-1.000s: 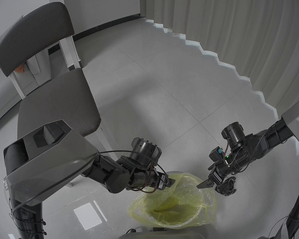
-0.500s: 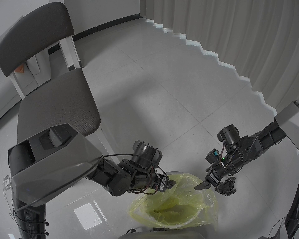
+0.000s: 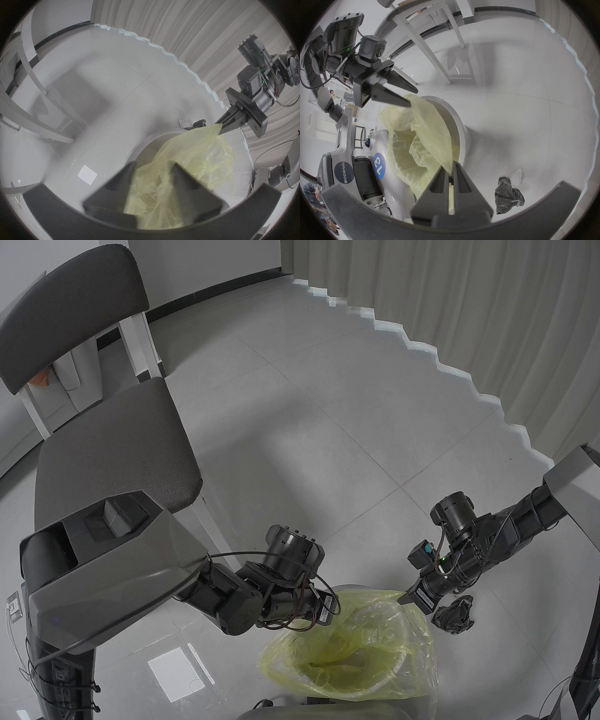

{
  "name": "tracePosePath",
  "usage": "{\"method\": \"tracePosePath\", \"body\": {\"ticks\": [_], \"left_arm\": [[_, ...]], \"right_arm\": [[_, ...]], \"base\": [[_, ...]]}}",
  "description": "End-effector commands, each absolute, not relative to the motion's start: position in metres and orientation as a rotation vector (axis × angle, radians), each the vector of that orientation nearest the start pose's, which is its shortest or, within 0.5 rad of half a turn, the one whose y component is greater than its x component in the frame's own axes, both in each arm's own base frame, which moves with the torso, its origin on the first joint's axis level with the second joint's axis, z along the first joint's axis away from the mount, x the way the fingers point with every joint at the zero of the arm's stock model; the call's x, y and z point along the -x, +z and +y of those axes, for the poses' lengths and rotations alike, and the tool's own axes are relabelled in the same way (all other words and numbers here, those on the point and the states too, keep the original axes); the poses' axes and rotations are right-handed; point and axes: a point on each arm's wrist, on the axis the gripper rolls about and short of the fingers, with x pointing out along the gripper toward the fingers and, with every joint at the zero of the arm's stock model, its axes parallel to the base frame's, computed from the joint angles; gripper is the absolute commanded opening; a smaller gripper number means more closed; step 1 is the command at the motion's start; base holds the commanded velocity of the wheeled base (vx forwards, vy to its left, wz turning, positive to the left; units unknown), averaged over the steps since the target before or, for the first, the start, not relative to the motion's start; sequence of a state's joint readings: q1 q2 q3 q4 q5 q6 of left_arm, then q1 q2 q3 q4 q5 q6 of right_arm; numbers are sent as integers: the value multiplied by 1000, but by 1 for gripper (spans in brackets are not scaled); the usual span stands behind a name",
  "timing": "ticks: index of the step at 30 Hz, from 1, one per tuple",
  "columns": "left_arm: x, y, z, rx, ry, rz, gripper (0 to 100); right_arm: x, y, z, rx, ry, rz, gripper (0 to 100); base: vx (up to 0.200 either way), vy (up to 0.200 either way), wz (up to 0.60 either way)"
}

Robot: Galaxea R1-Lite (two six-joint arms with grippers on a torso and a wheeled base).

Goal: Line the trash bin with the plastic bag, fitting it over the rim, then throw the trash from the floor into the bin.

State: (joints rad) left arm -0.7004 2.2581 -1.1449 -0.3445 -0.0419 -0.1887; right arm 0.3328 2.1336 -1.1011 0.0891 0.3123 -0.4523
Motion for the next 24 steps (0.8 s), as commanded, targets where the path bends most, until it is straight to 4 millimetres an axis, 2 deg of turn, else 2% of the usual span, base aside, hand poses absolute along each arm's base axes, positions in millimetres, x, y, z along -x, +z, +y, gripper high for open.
{"method": "tracePosePath", "body": {"ticks": [1,12,24], "left_arm": [[-316,38,-260,-75,-616,801,0],[-330,40,-246,-56,-572,793,0],[-353,39,-231,-48,-529,762,0]], "right_arm": [[-338,53,123,399,820,981,0],[-346,54,126,398,816,959,0],[-377,44,132,399,806,929,0]], "base": [[0,0,0],[0,0,0],[0,0,0]]}}
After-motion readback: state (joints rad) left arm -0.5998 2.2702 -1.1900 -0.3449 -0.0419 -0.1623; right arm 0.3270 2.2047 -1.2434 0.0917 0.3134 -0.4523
